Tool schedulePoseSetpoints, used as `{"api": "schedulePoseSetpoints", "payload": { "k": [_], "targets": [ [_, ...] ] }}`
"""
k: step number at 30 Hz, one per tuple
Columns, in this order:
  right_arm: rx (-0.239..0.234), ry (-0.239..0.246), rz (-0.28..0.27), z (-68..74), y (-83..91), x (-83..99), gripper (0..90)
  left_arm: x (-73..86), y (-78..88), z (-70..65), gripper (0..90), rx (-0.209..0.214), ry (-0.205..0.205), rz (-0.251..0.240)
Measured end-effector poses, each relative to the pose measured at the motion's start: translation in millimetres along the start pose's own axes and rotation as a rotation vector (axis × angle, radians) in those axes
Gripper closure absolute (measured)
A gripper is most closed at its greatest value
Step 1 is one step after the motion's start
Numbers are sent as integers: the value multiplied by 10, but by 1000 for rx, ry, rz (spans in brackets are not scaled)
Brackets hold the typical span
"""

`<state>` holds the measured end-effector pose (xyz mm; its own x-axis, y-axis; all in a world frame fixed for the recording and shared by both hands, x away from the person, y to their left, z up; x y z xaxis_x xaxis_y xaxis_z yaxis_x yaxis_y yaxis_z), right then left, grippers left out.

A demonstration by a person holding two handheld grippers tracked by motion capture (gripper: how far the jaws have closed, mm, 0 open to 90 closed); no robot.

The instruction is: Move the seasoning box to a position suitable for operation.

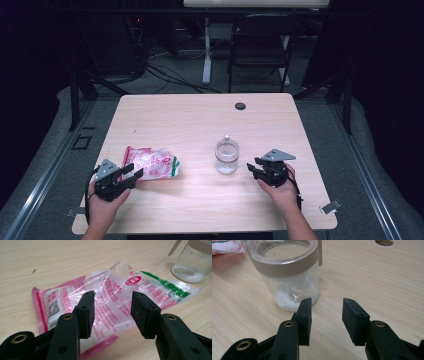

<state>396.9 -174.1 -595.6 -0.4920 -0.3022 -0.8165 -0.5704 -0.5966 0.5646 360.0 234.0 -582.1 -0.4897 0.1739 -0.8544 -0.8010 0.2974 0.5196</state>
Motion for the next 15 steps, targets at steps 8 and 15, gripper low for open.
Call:
{"api": "schedulePoseSetpoints", "payload": {
  "k": [8, 15],
  "targets": [
    [-12, 13, -10, 39, -144, -141, 743, 92, 265, 32, 601, -42, 7, -15],
    [1, -21, -10, -96, -359, -253, 837, 202, 351, 60, 767, -57, -3, 26]
  ]
}}
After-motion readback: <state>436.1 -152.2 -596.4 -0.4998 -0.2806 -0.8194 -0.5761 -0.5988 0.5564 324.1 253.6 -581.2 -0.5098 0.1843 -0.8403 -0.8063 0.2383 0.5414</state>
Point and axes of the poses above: each handheld gripper's, and its own axes: y roughly backward along the jaws, x roughly out of its underside, z roughly to its left, the point moved 9 cm from there along -y, roughly forward along the jaws, and after that the axes turned 10 degrees about -x, right-handed, at the moved point
